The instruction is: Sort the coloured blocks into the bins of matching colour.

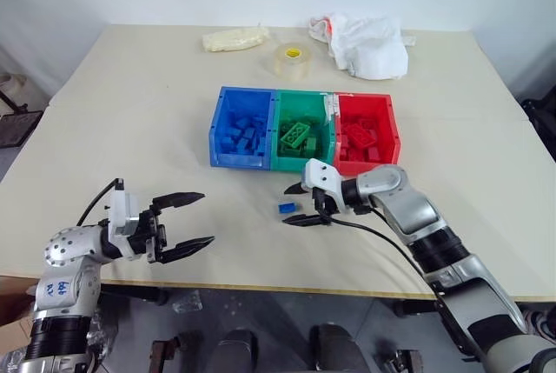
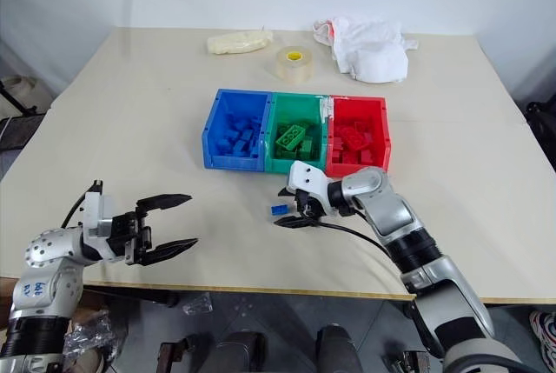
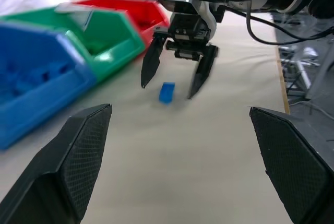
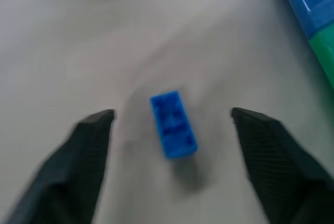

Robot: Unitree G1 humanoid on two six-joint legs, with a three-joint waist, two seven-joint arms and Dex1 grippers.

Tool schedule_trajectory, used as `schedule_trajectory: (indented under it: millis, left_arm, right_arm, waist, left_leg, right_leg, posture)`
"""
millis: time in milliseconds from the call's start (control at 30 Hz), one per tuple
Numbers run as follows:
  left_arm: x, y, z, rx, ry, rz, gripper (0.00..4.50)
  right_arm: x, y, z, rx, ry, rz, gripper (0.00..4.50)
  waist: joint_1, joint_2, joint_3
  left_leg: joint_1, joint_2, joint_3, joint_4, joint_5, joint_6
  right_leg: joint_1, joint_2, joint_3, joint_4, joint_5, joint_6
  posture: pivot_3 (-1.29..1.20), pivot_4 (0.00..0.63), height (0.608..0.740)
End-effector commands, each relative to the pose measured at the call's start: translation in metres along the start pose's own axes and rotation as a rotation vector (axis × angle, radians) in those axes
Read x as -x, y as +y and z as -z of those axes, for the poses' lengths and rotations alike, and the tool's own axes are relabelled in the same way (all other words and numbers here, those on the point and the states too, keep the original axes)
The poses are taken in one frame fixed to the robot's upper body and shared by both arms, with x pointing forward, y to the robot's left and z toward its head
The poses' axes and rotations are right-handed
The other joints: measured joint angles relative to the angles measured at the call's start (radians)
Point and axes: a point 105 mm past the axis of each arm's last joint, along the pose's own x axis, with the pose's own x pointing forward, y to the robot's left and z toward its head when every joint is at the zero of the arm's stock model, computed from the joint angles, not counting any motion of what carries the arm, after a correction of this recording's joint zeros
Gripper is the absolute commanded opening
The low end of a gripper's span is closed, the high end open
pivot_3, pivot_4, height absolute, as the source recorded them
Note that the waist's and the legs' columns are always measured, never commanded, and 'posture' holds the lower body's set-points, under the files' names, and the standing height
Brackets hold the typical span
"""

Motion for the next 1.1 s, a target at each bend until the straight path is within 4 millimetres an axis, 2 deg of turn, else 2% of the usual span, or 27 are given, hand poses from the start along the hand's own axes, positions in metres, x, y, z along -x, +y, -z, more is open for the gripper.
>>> schedule_trajectory:
  millis: [33,200,267,333,467,533,600,700,833,933,1000,1100]
  left_arm:
    - [0.003,-0.001,-0.013,-0.047,-0.02,-0.013,4.5]
    - [0.005,-0.003,-0.012,-0.043,-0.016,-0.026,4.5]
    - [0.004,-0.003,-0.012,-0.04,-0.017,-0.031,4.5]
    - [0.004,-0.003,-0.012,-0.039,-0.017,-0.034,4.5]
    - [0.001,0.0,-0.011,-0.038,-0.019,-0.036,4.5]
    - [-0.002,0.002,-0.011,-0.04,-0.022,-0.036,4.5]
    - [-0.005,0.004,-0.011,-0.045,-0.027,-0.036,4.5]
    - [-0.009,0.007,-0.011,-0.047,-0.03,-0.038,4.5]
    - [-0.01,0.012,-0.009,-0.045,0.001,-0.074,4.5]
    - [-0.007,0.02,-0.008,-0.013,0.029,-0.136,4.5]
    - [-0.002,0.032,-0.004,0.017,0.067,-0.237,4.5]
    - [0.002,0.035,-0.012,0.037,0.031,-0.262,4.5]
  right_arm:
    - [0.003,-0.004,-0.009,0.064,-0.024,0.008,2.18]
    - [0.011,-0.007,-0.022,0.108,-0.054,0.011,0.46]
    - [0.013,-0.011,-0.033,0.126,-0.082,0.02,0.46]
    - [0.014,-0.02,-0.054,0.153,-0.133,0.043,0.46]
    - [0.006,-0.058,-0.111,0.202,-0.27,0.198,0.46]
    - [-0.001,-0.073,-0.128,0.198,-0.302,0.256,0.46]
    - [-0.011,-0.09,-0.139,0.19,-0.298,0.341,1.22]
    - [-0.021,-0.101,-0.145,0.18,-0.296,0.406,2.1]
    - [-0.023,-0.107,-0.151,0.173,-0.321,0.45,3.47]
    - [-0.015,-0.101,-0.146,0.186,-0.344,0.394,4.43]
    - [-0.007,-0.095,-0.139,0.193,-0.353,0.348,4.47]
    - [0.019,-0.073,-0.109,0.226,-0.34,0.245,4.47]
  waist:
    - [0.0,0.0,0.0]
    - [-0.006,0.0,0.0]
    - [-0.009,0.0,0.0]
    - [-0.012,0.0,0.0]
    - [-0.031,0.001,0.0]
    - [-0.033,0.001,0.0]
    - [-0.036,0.001,0.0]
    - [-0.035,0.001,0.0]
    - [-0.035,0.001,0.0]
    - [-0.041,0.001,0.0]
    - [-0.045,0.001,0.0]
    - [-0.042,0.001,0.0]
  left_leg:
    - [0.0,0.0,0.0,0.0,0.0,0.0]
    - [0.0,0.001,0.0,0.0,0.0,0.0]
    - [0.0,0.001,0.0,-0.001,0.0,0.0]
    - [0.0,0.001,0.001,-0.001,0.0,0.0]
    - [0.001,0.002,0.001,-0.001,0.001,-0.001]
    - [0.001,0.003,0.001,-0.002,0.001,-0.002]
    - [0.001,0.002,0.0,-0.002,0.001,-0.002]
    - [0.001,0.002,-0.001,-0.002,0.001,-0.002]
    - [0.001,0.001,-0.002,-0.002,0.001,-0.002]
    - [0.001,0.001,-0.001,-0.002,0.001,-0.002]
    - [0.001,0.002,-0.002,-0.002,0.001,-0.002]
    - [0.001,0.002,-0.002,-0.002,0.001,-0.001]
  right_leg:
    - [0.0,0.0,0.0,0.0,0.0,0.0]
    - [0.0,0.001,0.0,0.0,0.0,0.0]
    - [0.0,0.001,0.0,0.0,0.0,0.0]
    - [-0.001,0.001,0.0,0.0,0.0,0.0]
    - [-0.001,0.001,0.0,0.001,0.0,0.0]
    - [-0.002,0.002,-0.001,0.003,0.0,0.0]
    - [-0.002,0.002,-0.002,0.003,0.0,-0.001]
    - [-0.001,0.001,-0.002,0.005,0.001,-0.001]
    - [-0.001,0.001,-0.002,0.005,0.001,-0.002]
    - [-0.001,0.002,-0.002,0.005,0.001,-0.002]
    - [-0.001,0.002,-0.002,0.005,0.001,-0.002]
    - [-0.001,0.002,-0.001,0.006,0.001,-0.002]
  posture:
    - [0.0,0.15,0.74]
    - [0.0,0.15,0.74]
    - [0.0,0.15,0.74]
    - [0.0,0.15,0.74]
    - [0.0,0.15,0.74]
    - [0.0,0.15,0.74]
    - [0.0,0.15,0.74]
    - [0.0,0.15,0.74]
    - [0.0,0.15,0.74]
    - [0.0,0.15,0.74]
    - [0.0,0.15,0.74]
    - [0.0,0.15,0.74]
